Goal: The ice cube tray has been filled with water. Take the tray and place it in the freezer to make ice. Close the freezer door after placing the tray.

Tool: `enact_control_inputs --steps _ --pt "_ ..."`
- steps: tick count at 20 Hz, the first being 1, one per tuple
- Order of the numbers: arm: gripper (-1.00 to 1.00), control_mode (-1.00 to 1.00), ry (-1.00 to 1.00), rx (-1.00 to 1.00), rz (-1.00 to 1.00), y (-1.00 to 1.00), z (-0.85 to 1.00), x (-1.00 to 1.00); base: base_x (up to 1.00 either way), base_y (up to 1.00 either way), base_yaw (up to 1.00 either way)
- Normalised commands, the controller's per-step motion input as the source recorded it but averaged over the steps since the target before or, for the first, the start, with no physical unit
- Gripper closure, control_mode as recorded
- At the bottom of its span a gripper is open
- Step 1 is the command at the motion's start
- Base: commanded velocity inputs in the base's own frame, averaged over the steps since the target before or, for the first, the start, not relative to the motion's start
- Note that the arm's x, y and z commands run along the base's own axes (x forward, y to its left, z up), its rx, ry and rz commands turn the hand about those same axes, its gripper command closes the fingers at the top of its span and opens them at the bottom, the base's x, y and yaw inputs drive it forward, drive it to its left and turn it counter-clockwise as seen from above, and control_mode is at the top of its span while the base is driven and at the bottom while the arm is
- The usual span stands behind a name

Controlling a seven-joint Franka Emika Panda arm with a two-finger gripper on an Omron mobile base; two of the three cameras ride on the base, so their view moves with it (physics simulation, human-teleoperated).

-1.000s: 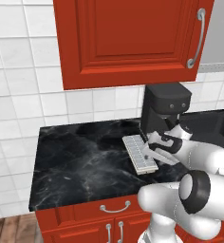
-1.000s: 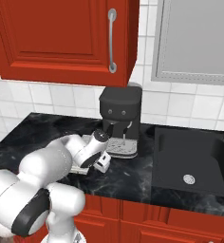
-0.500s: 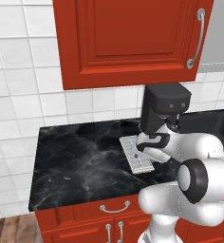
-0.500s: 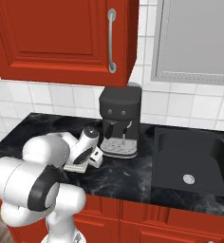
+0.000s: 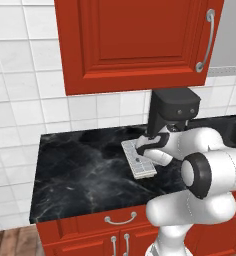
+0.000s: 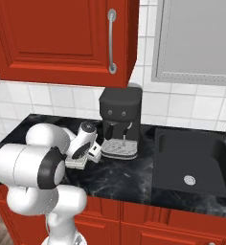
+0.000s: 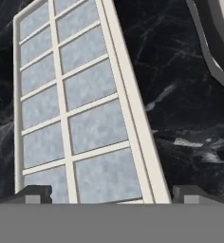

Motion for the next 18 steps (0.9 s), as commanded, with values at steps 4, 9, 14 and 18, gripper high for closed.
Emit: enact_control_inputs --steps 4,9,14,18 --pt "1.00 -1.00 0.00 0.00 0.00 0.00 0.00 0.02 0.00 0.00 0.00" --pt "1.00 -1.00 -0.01 0.00 0.00 0.00 0.00 -0.02 0.00 0.00 0.00" --pt "1.00 -1.00 -0.01 0.00 0.00 0.00 0.19 -0.11 0.00 0.00 0.00" --pt "1.00 -1.00 -0.02 0.00 0.01 0.00 0.51 -0.20 0.00 0.00 0.00"
